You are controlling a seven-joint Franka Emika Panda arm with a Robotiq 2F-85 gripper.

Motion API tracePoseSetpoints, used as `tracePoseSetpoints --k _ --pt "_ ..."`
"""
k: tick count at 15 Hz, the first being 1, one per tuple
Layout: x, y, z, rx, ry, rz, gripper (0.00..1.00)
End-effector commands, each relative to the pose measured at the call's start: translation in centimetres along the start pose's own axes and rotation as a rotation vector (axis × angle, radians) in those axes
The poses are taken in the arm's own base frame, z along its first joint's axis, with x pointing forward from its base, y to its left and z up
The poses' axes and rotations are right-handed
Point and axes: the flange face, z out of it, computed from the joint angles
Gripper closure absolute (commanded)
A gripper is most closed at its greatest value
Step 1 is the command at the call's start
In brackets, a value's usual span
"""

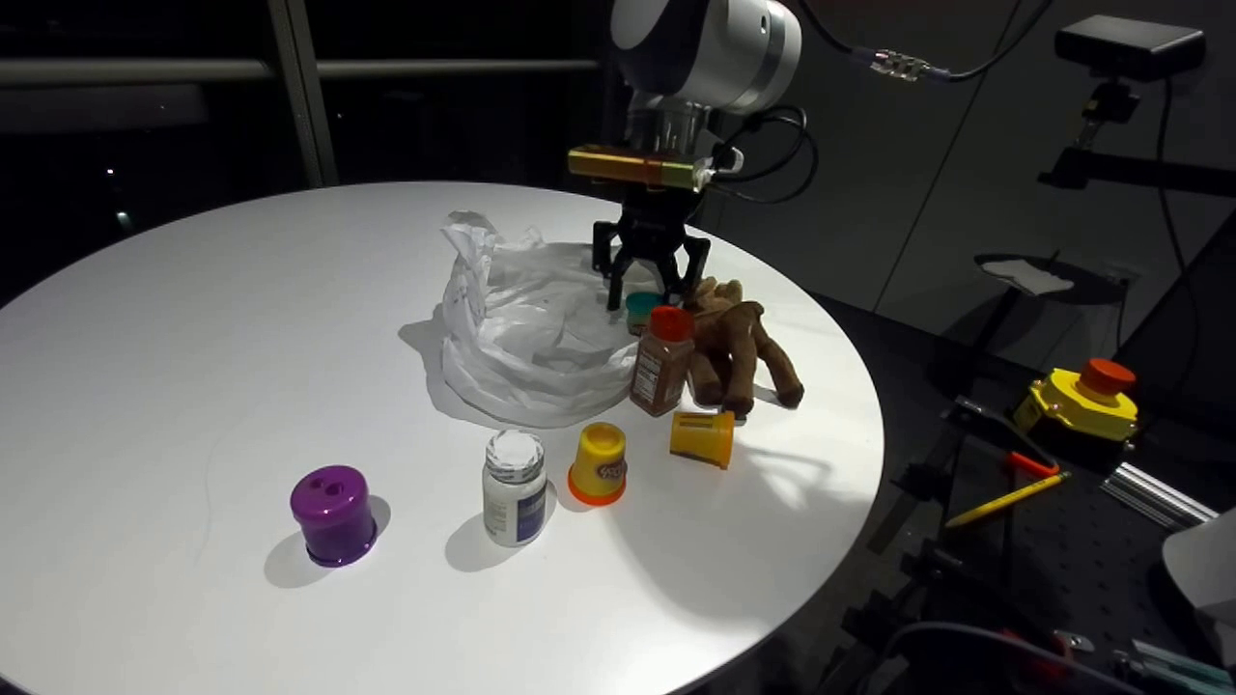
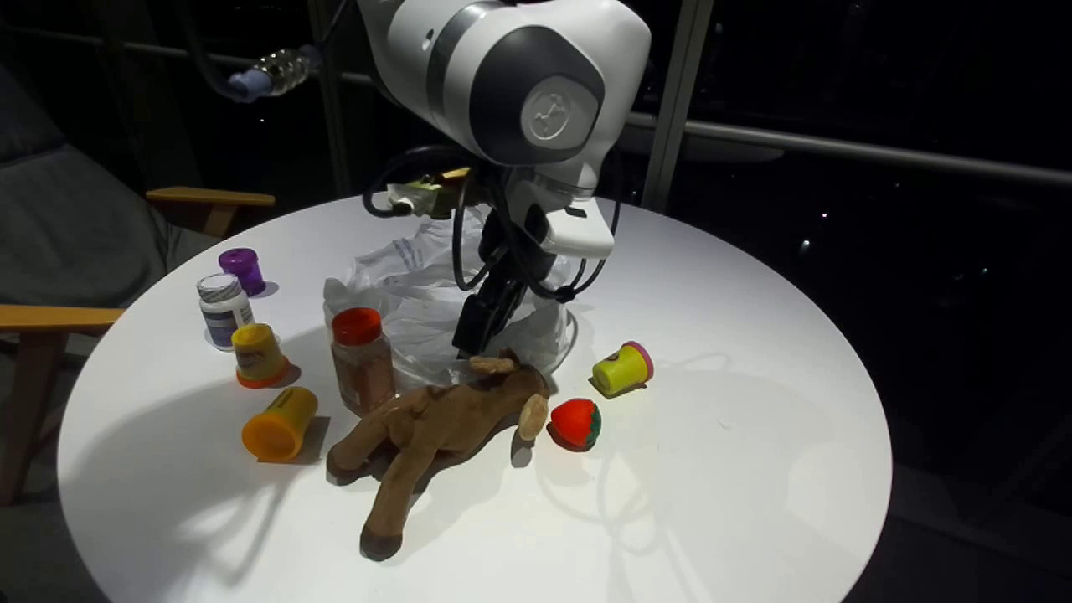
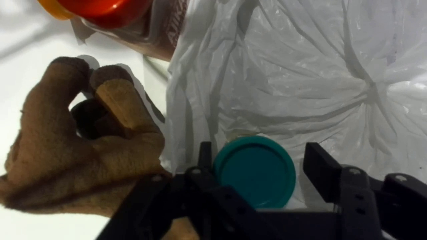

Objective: Remove the contents from the white plastic bag and put them on the table one at a time

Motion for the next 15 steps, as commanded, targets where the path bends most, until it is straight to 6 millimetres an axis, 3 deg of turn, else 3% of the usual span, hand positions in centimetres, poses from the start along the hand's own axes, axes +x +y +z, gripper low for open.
tracePoseSetpoints --k 1,3,6,9,13,15 --pt "0.2 0.1 -1.7 0.051 -0.007 0.045 0.62" --pt "0.2 0.1 -2.3 0.07 -0.009 0.049 0.77" --pt "-0.8 -0.6 -4.4 0.115 -0.014 0.015 0.77" --pt "-2.5 -1.6 -7.9 0.169 0.008 -0.034 0.77" --pt "-3.3 -0.2 -13.3 0.233 0.052 -0.072 0.77" --pt "-2.9 0.9 -14.6 0.252 0.1 -0.068 0.77"
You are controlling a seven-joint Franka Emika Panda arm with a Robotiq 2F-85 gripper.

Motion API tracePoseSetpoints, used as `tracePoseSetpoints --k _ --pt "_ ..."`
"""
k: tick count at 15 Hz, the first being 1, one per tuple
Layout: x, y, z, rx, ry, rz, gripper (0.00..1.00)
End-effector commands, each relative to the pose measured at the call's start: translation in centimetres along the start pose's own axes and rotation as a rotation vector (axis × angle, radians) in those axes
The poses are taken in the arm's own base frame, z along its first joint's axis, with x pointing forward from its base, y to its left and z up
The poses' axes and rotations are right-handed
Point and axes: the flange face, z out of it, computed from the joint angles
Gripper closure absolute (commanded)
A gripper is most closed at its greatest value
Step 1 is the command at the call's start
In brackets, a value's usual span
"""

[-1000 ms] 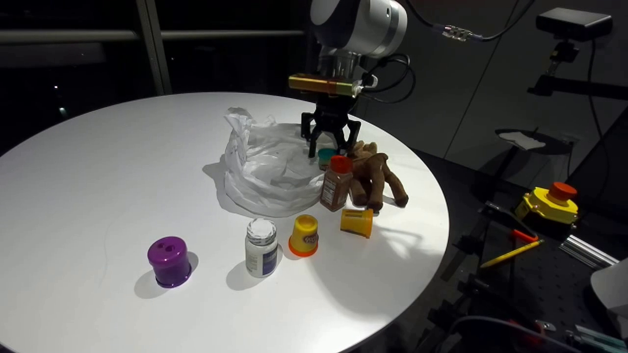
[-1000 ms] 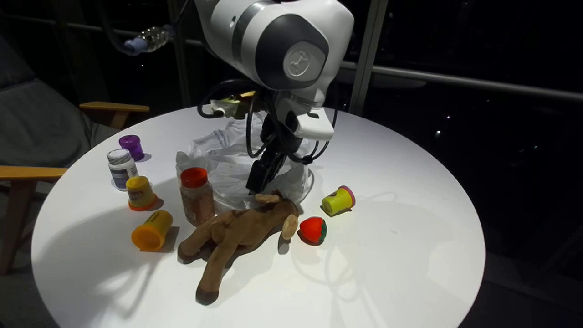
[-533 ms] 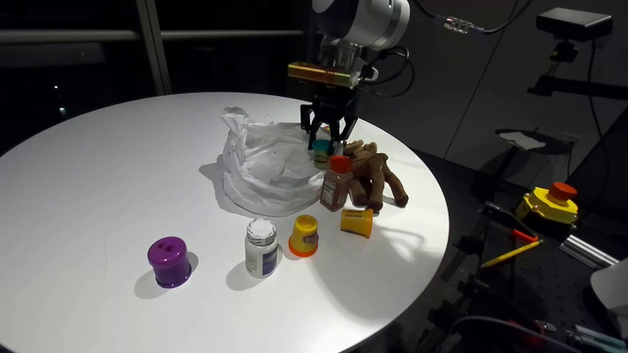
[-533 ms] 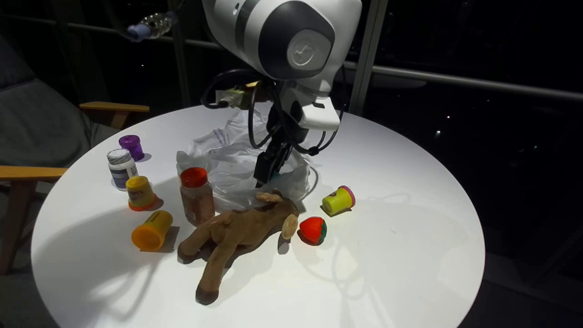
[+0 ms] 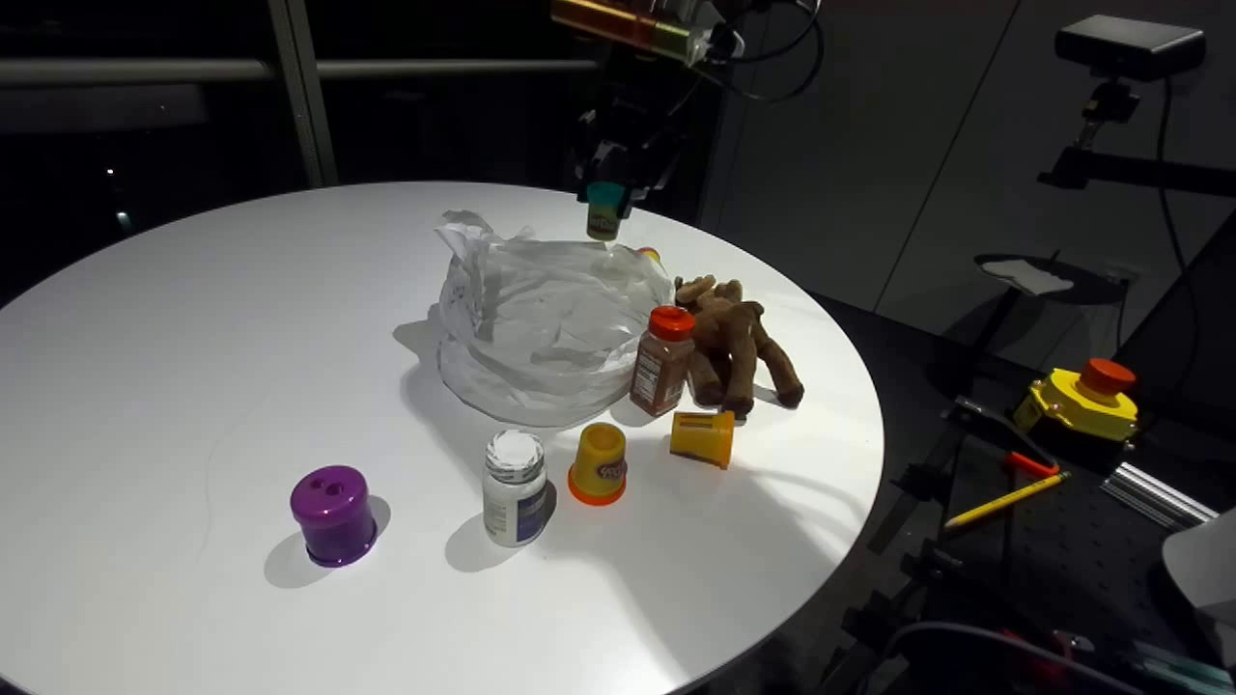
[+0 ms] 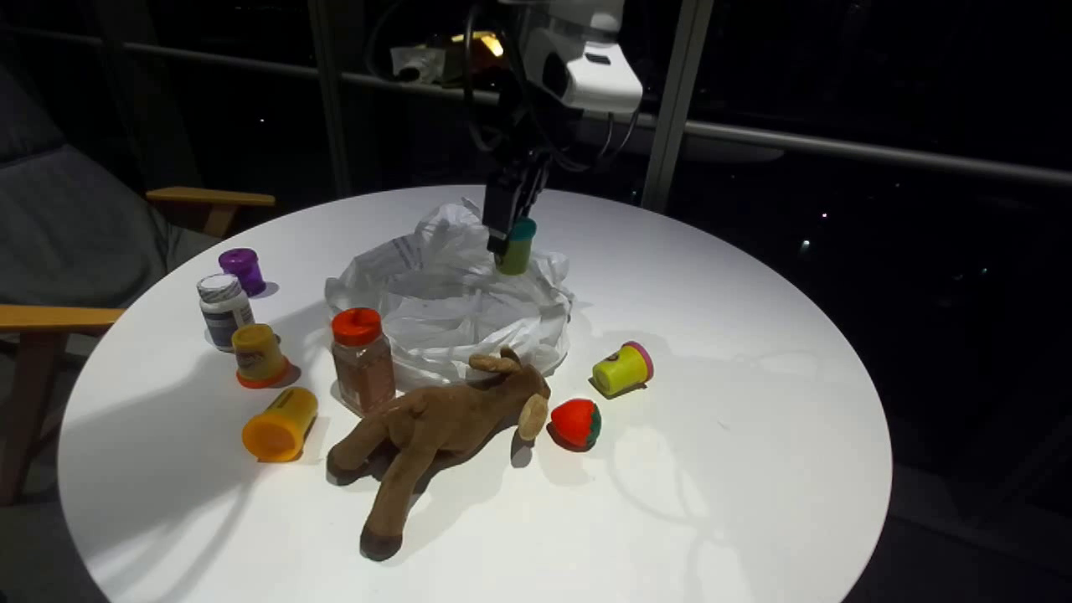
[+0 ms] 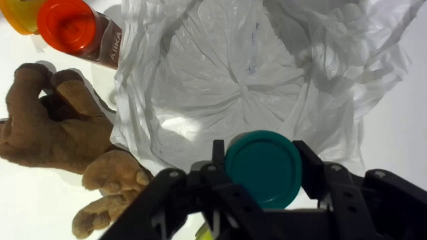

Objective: Remove the contents from the white plastic bag and put them on the table one at a time

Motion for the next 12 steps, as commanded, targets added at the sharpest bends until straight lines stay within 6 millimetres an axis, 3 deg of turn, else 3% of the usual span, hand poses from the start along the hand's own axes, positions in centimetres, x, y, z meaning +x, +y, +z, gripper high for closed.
tracePoseSetpoints --k 1,3,6,12 --pt "1.0 2.3 -3.4 0.021 0.079 -0.032 0.77" --pt "2.7 3.5 -3.2 -0.003 0.12 -0.077 0.77" --pt "5.5 5.2 -1.4 -0.029 0.181 -0.124 0.77" --pt "12.9 7.4 1.2 -0.038 0.263 -0.185 0.77"
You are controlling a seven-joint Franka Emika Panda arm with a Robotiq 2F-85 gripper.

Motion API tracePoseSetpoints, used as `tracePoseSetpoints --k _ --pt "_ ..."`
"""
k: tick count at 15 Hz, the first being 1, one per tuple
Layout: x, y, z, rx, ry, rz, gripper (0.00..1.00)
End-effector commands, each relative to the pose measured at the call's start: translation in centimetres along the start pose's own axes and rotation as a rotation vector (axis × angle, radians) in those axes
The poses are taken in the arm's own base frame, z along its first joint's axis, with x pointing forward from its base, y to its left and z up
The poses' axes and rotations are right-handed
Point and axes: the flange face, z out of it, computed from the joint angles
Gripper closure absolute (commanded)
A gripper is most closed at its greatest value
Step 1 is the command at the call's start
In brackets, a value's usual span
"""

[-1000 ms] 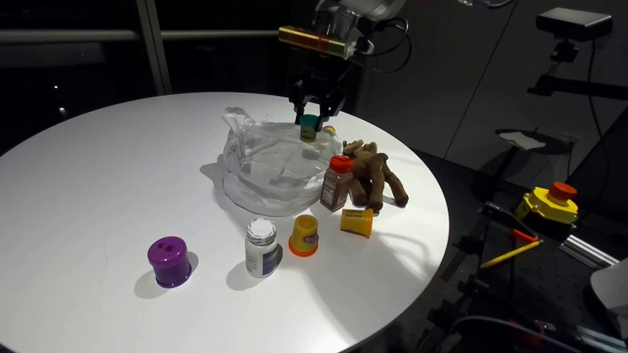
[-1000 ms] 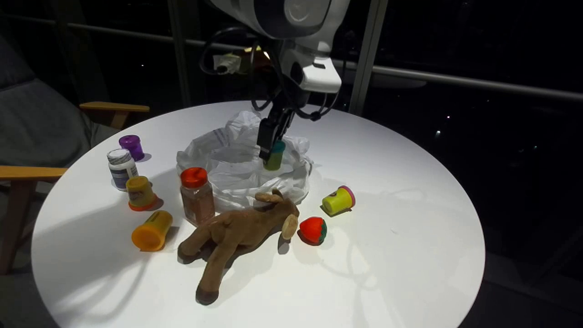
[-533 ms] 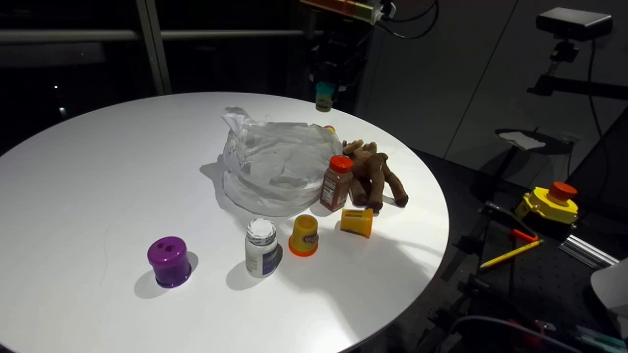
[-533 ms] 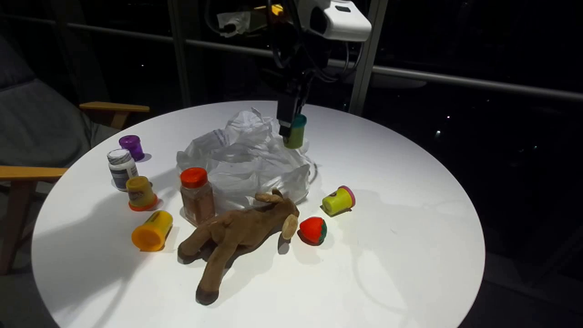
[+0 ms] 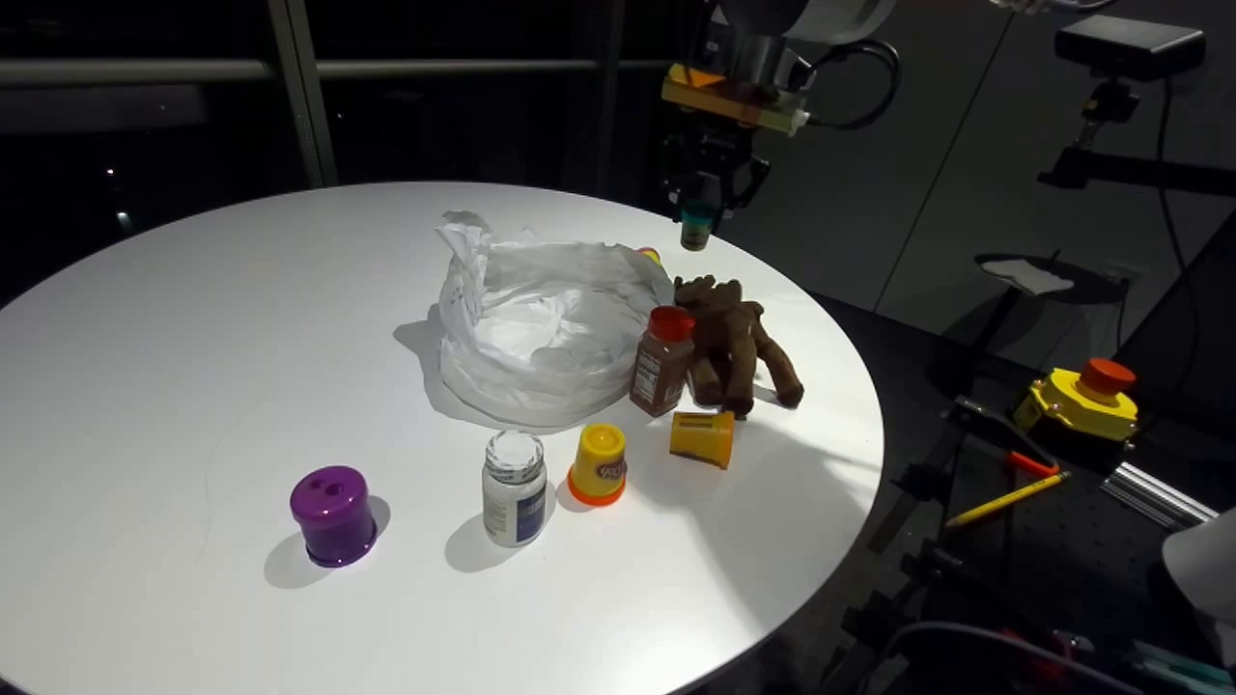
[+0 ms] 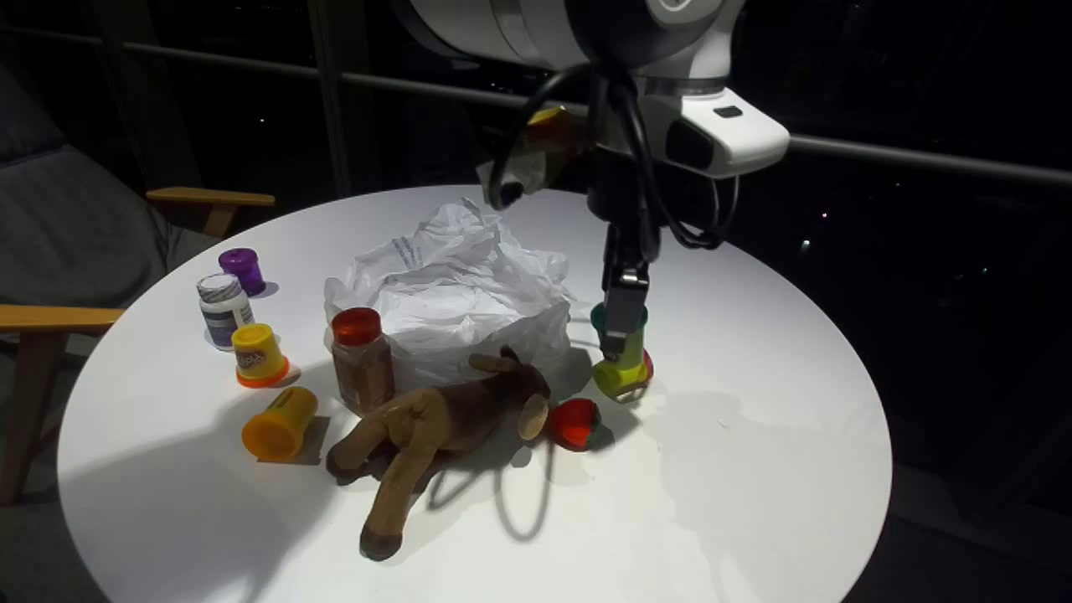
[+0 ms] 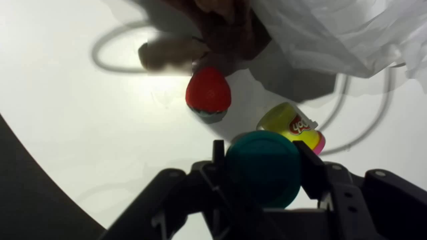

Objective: Remove the contents from the white plastic bag and put them on the table one at a time

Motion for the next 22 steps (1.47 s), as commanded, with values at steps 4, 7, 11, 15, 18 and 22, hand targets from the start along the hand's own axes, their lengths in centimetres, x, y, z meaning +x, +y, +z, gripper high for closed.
tracePoseSetpoints --k 4,7,11,15,18,22 --pt "5.4 1.4 3.2 0.018 0.026 -0.047 0.77" --pt "7.0 0.7 4.0 0.016 0.04 -0.053 0.77" --pt "8.1 -0.9 4.6 0.012 0.054 -0.074 0.77" --pt "8.4 -1.8 5.6 -0.041 0.054 -0.173 0.77" --pt "8.9 -1.9 6.2 -0.106 0.083 -0.237 0.77" --pt "9.6 -2.1 6.5 -0.177 0.165 -0.313 0.19"
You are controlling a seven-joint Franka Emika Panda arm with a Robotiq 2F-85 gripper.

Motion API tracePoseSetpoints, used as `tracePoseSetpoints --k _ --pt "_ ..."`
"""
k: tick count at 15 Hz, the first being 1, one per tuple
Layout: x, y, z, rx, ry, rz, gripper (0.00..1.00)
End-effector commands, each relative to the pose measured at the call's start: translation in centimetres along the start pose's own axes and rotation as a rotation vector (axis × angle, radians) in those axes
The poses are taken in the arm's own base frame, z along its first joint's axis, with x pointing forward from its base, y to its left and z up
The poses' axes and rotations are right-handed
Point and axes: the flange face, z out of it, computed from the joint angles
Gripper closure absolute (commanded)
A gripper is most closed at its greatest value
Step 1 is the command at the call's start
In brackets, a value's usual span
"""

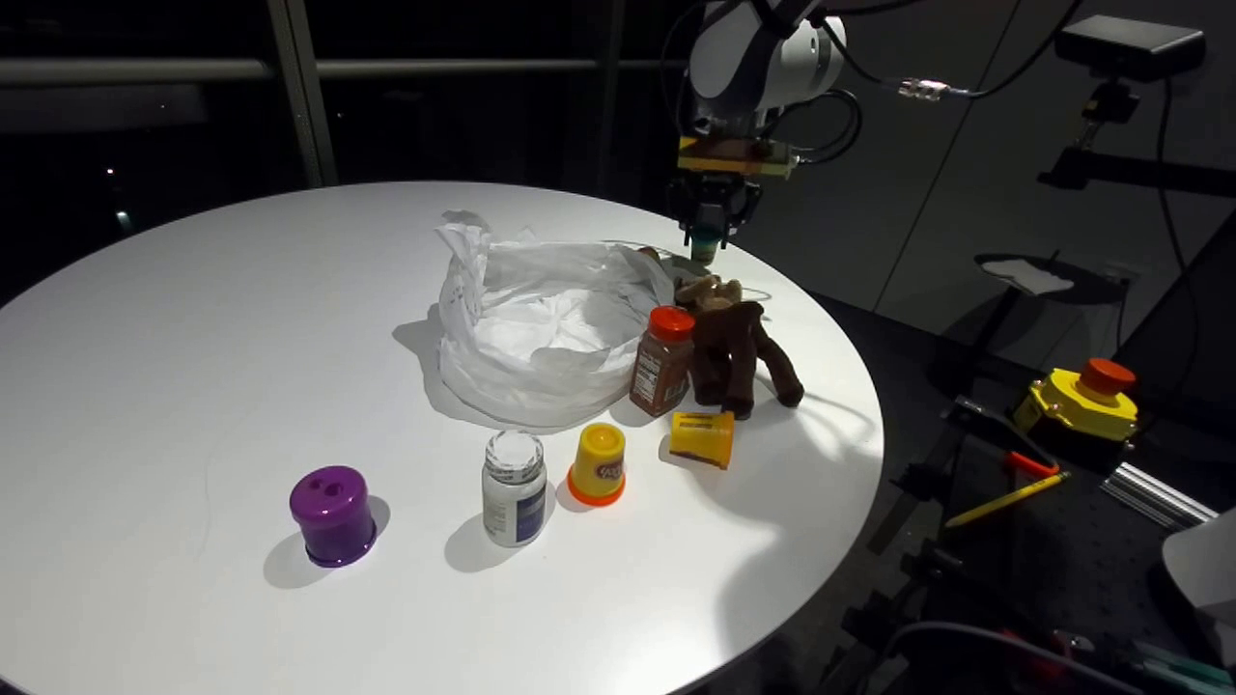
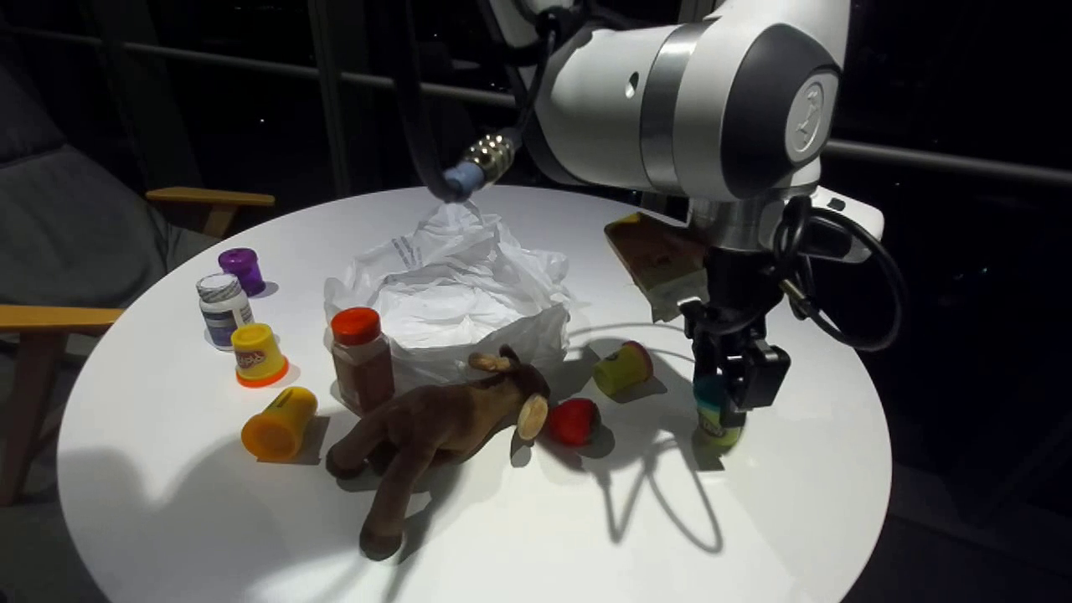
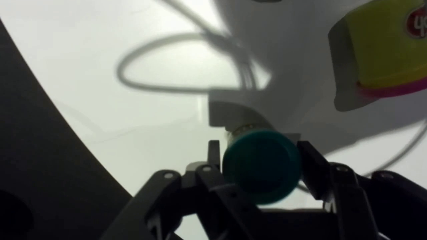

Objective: Remove the contents from the white plastic bag and put them on the table one at a time

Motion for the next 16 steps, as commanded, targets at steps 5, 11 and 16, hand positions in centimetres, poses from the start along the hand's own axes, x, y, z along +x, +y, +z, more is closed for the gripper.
tracePoseSetpoints --k 5,11,16 --pt "1.4 -1.2 -1.4 -0.049 0.082 -0.101 0.0" --pt "-0.5 -2.3 -12.4 0.057 -0.05 -0.171 0.0" --pt "-6.0 -3.4 -24.1 0.131 -0.213 -0.345 0.0"
